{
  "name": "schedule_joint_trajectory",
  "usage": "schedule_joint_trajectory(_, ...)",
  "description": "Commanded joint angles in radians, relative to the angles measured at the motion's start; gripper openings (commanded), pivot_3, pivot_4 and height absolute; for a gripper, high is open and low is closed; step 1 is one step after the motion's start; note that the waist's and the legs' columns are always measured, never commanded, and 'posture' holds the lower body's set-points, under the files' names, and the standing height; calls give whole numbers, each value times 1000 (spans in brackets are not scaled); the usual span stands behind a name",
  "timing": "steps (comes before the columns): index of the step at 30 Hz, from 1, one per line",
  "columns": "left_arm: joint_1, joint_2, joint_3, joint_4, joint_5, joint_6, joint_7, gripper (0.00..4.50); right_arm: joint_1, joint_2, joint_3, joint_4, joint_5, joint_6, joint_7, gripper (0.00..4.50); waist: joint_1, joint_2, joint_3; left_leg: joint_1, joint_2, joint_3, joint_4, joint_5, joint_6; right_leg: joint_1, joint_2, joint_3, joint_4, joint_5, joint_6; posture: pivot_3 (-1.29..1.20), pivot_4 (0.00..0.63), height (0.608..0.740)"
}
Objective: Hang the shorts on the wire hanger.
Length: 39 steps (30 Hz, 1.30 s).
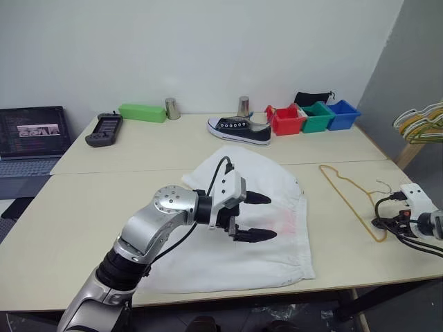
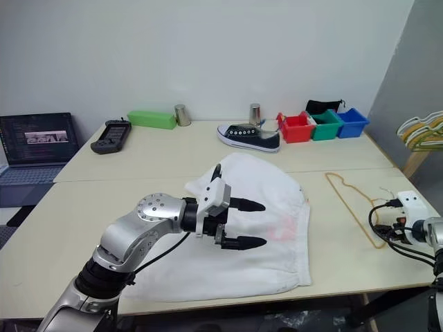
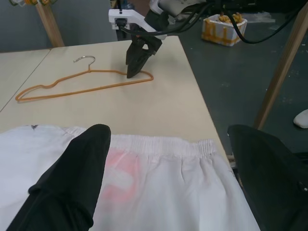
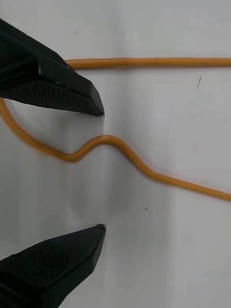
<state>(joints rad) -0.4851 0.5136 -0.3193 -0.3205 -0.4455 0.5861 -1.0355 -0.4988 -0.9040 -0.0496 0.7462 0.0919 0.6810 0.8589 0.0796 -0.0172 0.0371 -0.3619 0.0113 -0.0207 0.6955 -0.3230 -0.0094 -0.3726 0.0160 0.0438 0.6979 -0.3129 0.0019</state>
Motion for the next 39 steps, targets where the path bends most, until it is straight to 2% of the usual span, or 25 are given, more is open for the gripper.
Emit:
schedule_joint_trajectory(1, -1, 14, 28, -43, -9, 1, 6, 4180, 22, 17, 18, 1, 12, 72, 45, 3398, 1, 0, 0, 0, 0, 0, 0, 0, 0, 0, 0, 0, 0, 0, 0, 259, 0, 740)
schedule_joint_trajectory(6, 4, 11, 25, -46, -6, -2, 16, 4180, 29, 10, 2, -2, 33, 121, 76, 2214, 10, -4, -2, 0, 0, -1, 0, 0, 0, 1, 0, -1, 0, 0, 0, 263, 0, 740)
schedule_joint_trajectory(9, 1, 10, 22, -40, 0, -9, 17, 4180, 39, 5, 8, 1, 20, 108, 81, 1698, 22, -6, -3, 0, 0, -2, 0, 0, 0, 1, 0, -1, 0, 0, 0, 263, 0, 740)
schedule_joint_trajectory(11, -6, 10, 24, -35, 0, -11, 15, 4180, 43, 5, 9, 4, 16, 104, 84, 1119, 26, -7, -3, 0, 0, -2, 0, 0, 0, 1, 0, -1, 0, 0, 0, 263, 0, 740)
schedule_joint_trajectory(17, -19, 6, 21, -2, 14, -35, 14, 4180, 62, 6, 15, -40, 15, 90, 102, 33, 28, -8, -4, 0, 0, -2, 0, 0, 0, 1, 0, -2, 0, 0, 0, 254, 0, 740)
schedule_joint_trajectory(21, -16, 2, 16, 2, 18, -39, 15, 4180, 103, 2, 20, -111, 7, 74, 92, 33, 28, -8, -4, 0, 0, -2, 0, 0, 0, 1, 0, -2, 0, 0, 0, 250, 0, 740)
schedule_joint_trajectory(26, -18, 5, 30, 37, 32, -55, 22, 4180, 130, -38, 39, -258, -97, -173, -29, 33, 26, -8, -4, 0, 0, -2, 0, 0, 0, 1, 0, -2, 0, 0, 0, 247, 0, 740)
schedule_joint_trajectory(30, -56, -12, 57, 120, 59, -92, 52, 4180, 82, -26, 23, -401, -134, -241, -123, 33, 24, 0, 0, -1, -1, 0, 0, 0, 0, -1, 0, 1, 0, 1, 1, 233, 0, 740)
schedule_joint_trajectory(35, -258, -40, 149, 395, 104, -188, 106, 4180, 84, -27, 136, -571, -298, -464, -214, 33, 29, 1, 2, -2, -1, -2, 0, 0, 0, -2, 0, -2, 0, 1, 1, 225, 0, 740)
schedule_joint_trajectory(39, -427, -29, 193, 638, 140, -290, 77, 4180, 70, -23, 174, -571, -402, -643, -323, 33, 30, 0, 3, -3, -1, -2, 0, 0, 0, -3, 0, -2, -1, 1, 1, 234, 0, 740)
